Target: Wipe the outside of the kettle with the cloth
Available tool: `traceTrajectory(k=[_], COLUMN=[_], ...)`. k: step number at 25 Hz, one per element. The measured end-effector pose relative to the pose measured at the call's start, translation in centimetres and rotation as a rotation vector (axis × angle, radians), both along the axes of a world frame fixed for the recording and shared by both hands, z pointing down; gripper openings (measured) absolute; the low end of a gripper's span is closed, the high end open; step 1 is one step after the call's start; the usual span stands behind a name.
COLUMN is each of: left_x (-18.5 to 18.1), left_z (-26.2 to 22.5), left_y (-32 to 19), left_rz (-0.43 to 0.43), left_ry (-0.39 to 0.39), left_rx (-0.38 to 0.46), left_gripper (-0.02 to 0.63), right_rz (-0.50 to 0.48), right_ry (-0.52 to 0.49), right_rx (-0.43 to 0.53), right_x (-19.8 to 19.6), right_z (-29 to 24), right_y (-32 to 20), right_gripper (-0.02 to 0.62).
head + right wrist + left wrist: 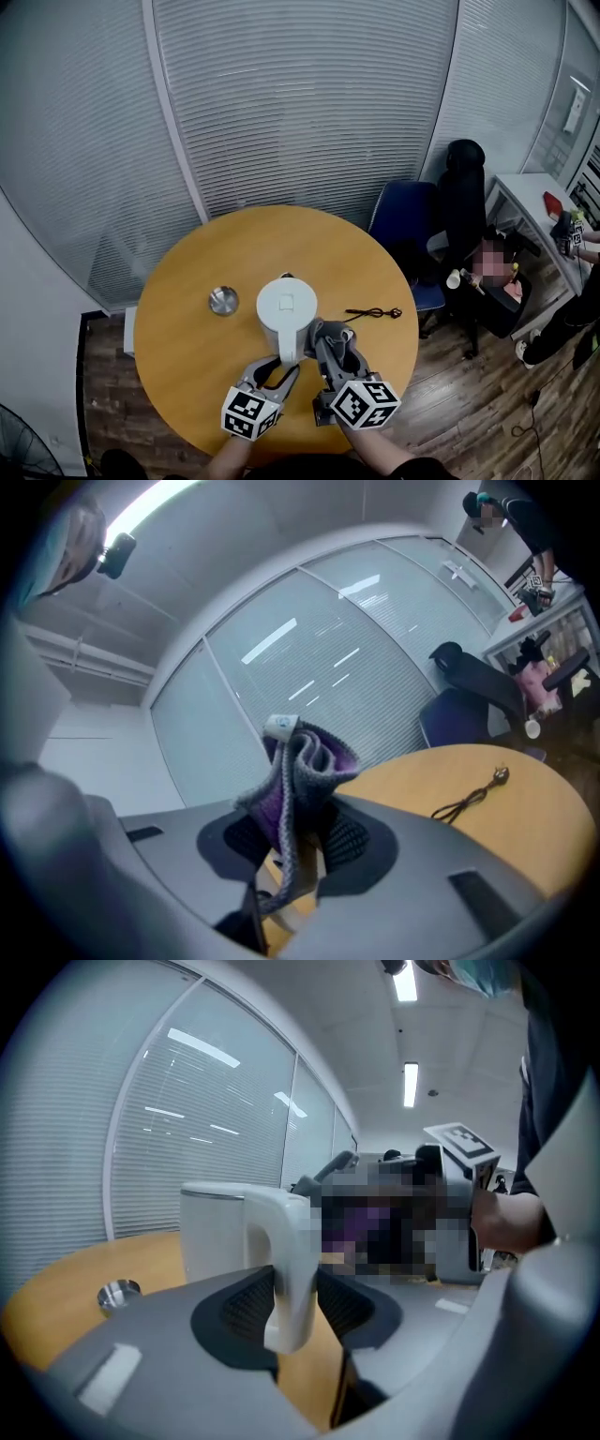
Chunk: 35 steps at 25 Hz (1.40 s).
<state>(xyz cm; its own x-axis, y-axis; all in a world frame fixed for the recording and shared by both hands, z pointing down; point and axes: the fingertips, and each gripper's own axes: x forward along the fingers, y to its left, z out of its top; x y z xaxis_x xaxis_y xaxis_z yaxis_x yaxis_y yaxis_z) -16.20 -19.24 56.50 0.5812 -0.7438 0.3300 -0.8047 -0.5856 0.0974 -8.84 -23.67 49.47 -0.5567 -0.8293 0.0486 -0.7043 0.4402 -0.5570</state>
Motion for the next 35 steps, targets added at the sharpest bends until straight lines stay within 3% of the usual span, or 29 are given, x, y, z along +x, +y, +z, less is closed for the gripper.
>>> traceTrajectory(k=[7,14,21,24,30,35], left_x=[0.0,0.1,0.1,0.1,0.1,0.0], left_z=[0.0,0.1,0.3,0.3,0.3,0.4], left_y=[0.0,0.2,0.1,0.2,0.2,0.1], left_rz=[0.048,0.061,0.054,0.051,0.036,0.035], left_ry=[0.035,0.037,0.031,0.028,0.028,0.032], left_rx=[-0.007,-0.013,-0.018,-0.02,-0.018,-0.019], left_gripper=[0.149,0.149,0.149,0.149,0.149,0.149], right_rz=[0.013,0.019,-0.047,0.006,0.041,-0.014], right_ry=[0.057,0.203,0.287,0.292,0.273,0.184], right_rx=[-0.149,-0.323,-0.33,-0.244,0.068,0.145], right_x=[-1.3,-1.5,-0.9,0.9,2.8,1.5], right_z=[8.7,17.7,18.2,14.2,1.8,-2.4], right_y=[-0.1,-0.8,-1.2,-2.4,-5.1,-5.6], right_gripper=[0.112,0.112,0.112,0.112,0.112,0.112])
